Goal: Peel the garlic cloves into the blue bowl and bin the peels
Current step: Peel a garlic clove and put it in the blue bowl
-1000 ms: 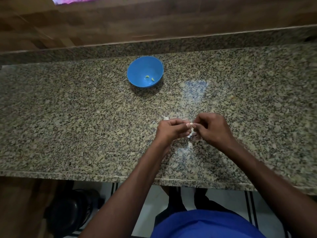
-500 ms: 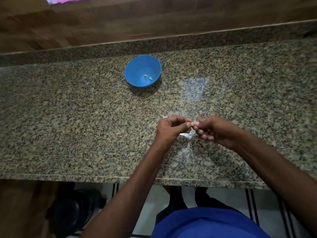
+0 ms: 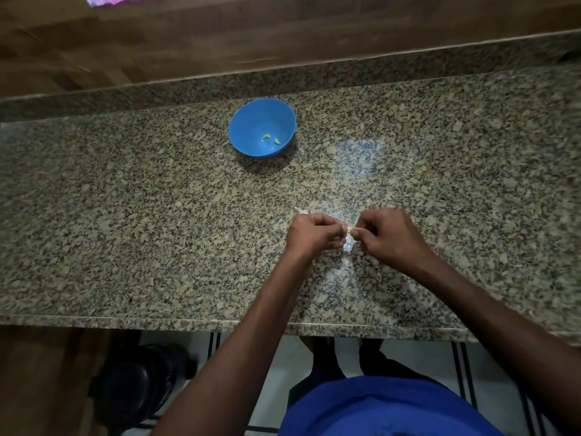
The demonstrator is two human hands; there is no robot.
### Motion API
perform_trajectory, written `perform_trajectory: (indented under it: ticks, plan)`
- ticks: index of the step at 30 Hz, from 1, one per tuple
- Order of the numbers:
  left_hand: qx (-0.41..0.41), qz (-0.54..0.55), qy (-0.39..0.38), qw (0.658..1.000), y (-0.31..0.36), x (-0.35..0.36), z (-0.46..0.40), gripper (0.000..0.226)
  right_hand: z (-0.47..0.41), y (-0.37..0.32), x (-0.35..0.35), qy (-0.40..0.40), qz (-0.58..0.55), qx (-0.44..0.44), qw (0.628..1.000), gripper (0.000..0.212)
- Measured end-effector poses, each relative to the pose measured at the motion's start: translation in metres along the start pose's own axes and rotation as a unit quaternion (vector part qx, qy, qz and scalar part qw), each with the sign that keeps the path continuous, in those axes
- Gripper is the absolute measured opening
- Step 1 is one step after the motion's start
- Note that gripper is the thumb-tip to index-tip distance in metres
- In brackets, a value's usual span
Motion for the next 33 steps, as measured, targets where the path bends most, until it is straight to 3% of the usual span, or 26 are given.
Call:
perform_trajectory:
  ticks: [1,3,5,12,20,22,25,26,29,33]
  plan:
    - [0.022,-0.015,-0.008,1.0,0.0,-0.001,-0.001,0.003,0.001,0.006,0.001,-0.016,-0.107,0.041,0.993,0.019]
    - [0.067,-0.049,-0.015,0.996,-0.002,-0.002,-0.002,0.007,0.004,0.011,0.003,-0.06,-0.307,0.125,0.941,0.019]
    - [0.098,-0.076,-0.014,0.992,-0.005,-0.001,-0.004,0.01,0.005,0.015,0.006,-0.091,-0.385,0.18,0.901,0.02]
    - [0.063,-0.014,-0.053,0.996,-0.016,0.004,-0.012,0.018,0.003,0.026,0.024,-0.132,-0.515,0.284,0.798,0.023]
    - [0.065,-0.04,-0.053,0.996,-0.018,-0.002,-0.018,0.013,0.002,0.037,0.02,-0.127,-0.538,0.296,0.779,0.025]
    - [0.072,-0.021,-0.06,0.995,-0.016,-0.003,-0.017,0.013,0.003,0.041,0.019,-0.122,-0.5,0.283,0.81,0.024]
    - [0.074,0.002,-0.073,0.995,-0.017,-0.003,-0.018,0.017,0.002,0.052,0.016,-0.071,-0.269,0.219,0.935,0.025]
    - [0.072,0.006,-0.077,0.994,-0.017,-0.003,-0.018,0.017,0.001,0.054,0.015,-0.045,-0.188,0.193,0.962,0.024]
    - [0.066,0.019,-0.085,0.994,-0.018,-0.001,-0.019,0.019,-0.002,0.055,0.014,-0.021,-0.042,0.166,0.985,0.019]
    - [0.059,0.032,-0.091,0.994,-0.018,0.001,-0.021,0.023,-0.001,0.051,0.013,0.015,-0.065,0.124,0.99,0.01]
Point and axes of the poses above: each hand's wrist, its own z-axis away from the middle knuckle, its own x-axis out of the palm, y = z × x, the point moved 4 cm from there along -z, towards the middle knuckle, and after that the axes turned 8 degrees about -x, right-handed, at the moved point
